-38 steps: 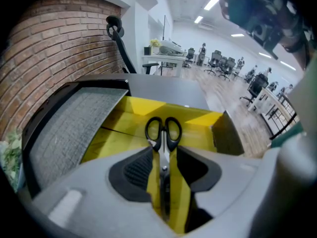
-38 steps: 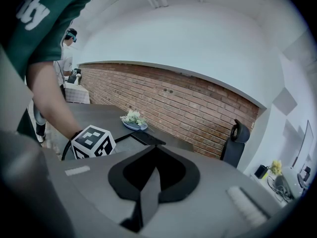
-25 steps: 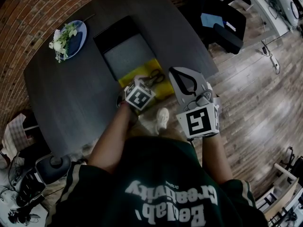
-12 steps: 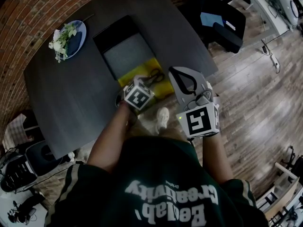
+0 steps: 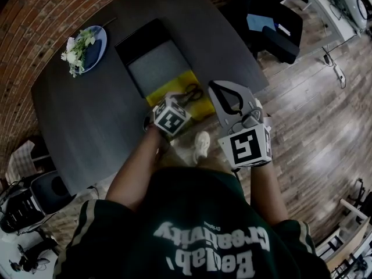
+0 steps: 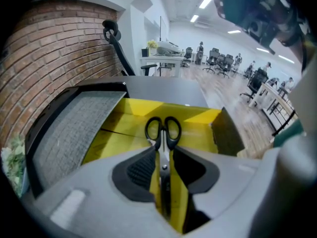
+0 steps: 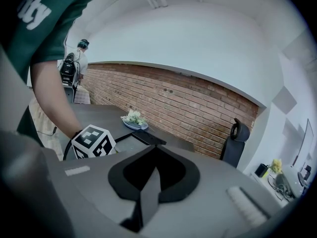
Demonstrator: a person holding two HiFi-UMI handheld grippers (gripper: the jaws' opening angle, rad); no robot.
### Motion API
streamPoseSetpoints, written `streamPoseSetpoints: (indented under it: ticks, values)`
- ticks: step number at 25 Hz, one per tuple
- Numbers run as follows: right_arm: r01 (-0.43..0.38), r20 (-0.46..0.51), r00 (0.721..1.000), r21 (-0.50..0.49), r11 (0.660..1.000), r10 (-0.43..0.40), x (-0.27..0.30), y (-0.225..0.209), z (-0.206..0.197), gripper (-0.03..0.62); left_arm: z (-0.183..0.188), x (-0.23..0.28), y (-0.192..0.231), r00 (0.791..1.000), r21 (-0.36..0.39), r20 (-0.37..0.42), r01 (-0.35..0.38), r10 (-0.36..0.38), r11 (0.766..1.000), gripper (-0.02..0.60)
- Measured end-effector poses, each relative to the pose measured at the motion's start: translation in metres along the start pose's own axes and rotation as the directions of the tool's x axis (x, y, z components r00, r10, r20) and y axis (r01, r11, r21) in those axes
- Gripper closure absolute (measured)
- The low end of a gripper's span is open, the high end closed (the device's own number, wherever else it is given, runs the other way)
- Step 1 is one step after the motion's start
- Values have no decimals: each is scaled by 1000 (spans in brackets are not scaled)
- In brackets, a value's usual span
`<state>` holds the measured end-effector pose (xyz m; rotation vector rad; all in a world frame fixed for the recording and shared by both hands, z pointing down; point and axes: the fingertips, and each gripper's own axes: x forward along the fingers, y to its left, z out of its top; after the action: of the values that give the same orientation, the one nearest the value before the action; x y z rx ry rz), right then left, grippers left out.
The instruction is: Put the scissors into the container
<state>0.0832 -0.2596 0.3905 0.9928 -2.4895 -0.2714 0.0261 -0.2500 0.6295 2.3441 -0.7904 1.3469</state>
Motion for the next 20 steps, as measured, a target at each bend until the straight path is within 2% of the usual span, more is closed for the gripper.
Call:
streamPoseSetpoints:
  ticks: [16, 20]
  values:
    - [16, -21, 1000, 15, 1000, -15, -10, -3, -4, 588, -1, -2, 0, 999, 7, 17, -29, 29, 1000, 460]
    - [-8, -3, 1000, 11, 1000, 8, -9, 2, 1, 588, -1, -3, -2, 999, 6, 17, -35, 35, 999, 459]
